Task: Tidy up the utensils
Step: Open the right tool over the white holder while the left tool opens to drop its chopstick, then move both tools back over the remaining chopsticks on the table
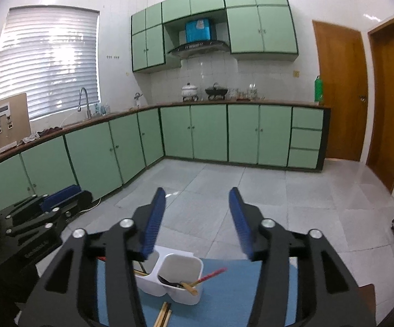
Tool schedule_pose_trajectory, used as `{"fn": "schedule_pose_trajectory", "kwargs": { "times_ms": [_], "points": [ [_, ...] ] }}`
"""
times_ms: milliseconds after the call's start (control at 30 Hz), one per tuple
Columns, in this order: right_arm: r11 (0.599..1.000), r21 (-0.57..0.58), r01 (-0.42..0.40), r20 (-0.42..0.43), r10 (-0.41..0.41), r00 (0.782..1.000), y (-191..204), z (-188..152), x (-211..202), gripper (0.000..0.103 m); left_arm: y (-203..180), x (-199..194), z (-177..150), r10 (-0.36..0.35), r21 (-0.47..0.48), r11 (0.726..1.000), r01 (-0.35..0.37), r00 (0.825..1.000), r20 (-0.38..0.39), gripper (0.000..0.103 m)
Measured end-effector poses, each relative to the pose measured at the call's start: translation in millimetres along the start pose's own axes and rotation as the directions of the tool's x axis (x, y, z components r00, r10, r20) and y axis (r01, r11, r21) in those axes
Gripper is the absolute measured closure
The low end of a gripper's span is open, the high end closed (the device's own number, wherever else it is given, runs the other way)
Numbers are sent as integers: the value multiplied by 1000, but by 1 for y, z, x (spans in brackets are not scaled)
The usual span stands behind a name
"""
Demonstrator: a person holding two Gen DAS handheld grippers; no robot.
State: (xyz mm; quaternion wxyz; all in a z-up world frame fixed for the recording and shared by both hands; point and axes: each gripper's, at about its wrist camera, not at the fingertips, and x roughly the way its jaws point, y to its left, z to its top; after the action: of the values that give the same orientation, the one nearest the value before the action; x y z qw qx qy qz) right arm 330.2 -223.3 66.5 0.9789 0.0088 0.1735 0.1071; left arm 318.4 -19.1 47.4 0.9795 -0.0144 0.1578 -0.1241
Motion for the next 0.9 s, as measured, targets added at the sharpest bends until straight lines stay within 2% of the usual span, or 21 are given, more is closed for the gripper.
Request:
{"fn": "schedule_pose_trajectory", "kwargs": {
  "times_ms": [133,200,333,467,567,700,767,900],
  "points": [
    [1000,-9,20,39,-20,999,-4,-6,-33,37,-3,-33,-4,6,-1,1000,-6,1000,22,52],
    [999,-19,33,52,-32,998,-4,-17,-51,30,-4,-48,-8,9,0,1000,-9,999,33,46],
    [999,-21,42,50,-40,998,-2,-46,-81,18,-8,-80,-33,19,-5,1000,-19,999,31,41],
    [999,7,47,15,-47,999,1,-88,-102,9,-8,-100,-76,37,-15,999,-38,999,-32,31],
    [999,21,44,-52,-43,998,7,-123,-109,7,-10,-108,-114,58,-6,998,-59,993,-101,22],
    [997,70,39,-172,-27,985,16,-173,-107,7,-5,-111,-165,69,-11,997,-73,975,-213,21],
    [995,91,49,-246,-26,969,22,-200,-101,7,-3,-108,-189,86,-1,996,-89,959,-270,21],
    [994,83,69,-334,-37,942,38,-241,-96,7,4,-101,-231,103,-4,994,-113,921,-377,21]
  ]
}}
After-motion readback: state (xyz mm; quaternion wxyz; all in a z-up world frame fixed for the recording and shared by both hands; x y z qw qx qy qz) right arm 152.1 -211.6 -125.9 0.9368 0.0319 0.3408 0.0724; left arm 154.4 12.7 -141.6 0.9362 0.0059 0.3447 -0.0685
